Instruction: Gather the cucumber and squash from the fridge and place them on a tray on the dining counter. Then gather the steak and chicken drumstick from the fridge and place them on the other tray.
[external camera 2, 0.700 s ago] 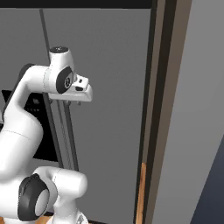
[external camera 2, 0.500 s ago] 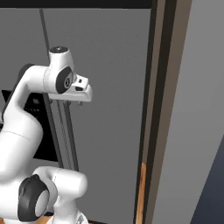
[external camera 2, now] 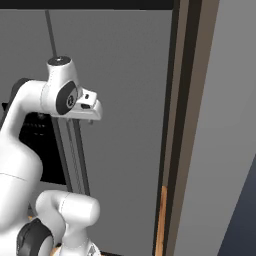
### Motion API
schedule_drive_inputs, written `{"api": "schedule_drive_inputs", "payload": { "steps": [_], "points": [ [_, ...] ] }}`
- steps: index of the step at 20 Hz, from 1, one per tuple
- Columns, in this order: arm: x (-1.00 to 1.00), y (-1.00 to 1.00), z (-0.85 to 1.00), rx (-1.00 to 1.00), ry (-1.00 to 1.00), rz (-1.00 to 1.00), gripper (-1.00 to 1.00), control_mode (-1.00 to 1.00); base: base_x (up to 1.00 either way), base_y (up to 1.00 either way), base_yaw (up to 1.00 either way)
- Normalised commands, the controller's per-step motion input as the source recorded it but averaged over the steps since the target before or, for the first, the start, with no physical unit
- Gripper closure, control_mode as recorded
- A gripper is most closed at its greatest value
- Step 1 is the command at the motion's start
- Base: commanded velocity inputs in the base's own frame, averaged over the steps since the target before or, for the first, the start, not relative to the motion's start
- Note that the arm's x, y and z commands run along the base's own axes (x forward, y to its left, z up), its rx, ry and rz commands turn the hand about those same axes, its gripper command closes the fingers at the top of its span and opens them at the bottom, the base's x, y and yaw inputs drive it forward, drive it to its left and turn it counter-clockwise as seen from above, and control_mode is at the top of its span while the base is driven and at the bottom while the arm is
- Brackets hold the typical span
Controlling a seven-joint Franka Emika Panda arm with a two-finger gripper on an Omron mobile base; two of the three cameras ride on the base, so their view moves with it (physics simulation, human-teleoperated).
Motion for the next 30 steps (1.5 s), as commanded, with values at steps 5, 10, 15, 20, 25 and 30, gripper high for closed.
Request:
{"api": "schedule_drive_inputs", "payload": {
  "steps": [5, 10, 15, 20, 25, 30],
  "points": [
    [-0.37, 0.00, 0.00, 0.00, -0.07, 0.00, -1.00, -1.00, 0.00, 0.00, 0.00],
    [-0.29, 0.00, 0.00, 0.00, -0.02, 0.00, -1.00, -1.00, 0.00, 0.00, 0.00],
    [-0.39, 0.00, 0.00, 0.00, -0.01, 0.00, -1.00, -1.00, 0.00, 0.00, 0.00],
    [-0.56, 0.00, 0.00, 0.00, -0.06, 0.00, -1.00, -1.00, 0.00, 0.00, 0.00],
    [-0.37, 0.00, 0.00, 0.00, -0.10, 0.00, -1.00, -1.00, 0.00, 0.00, 0.00],
    [-0.20, 0.00, 0.00, 0.00, -0.20, 0.00, -1.00, -1.00, 0.00, 0.00, 0.00]
  ]
}}
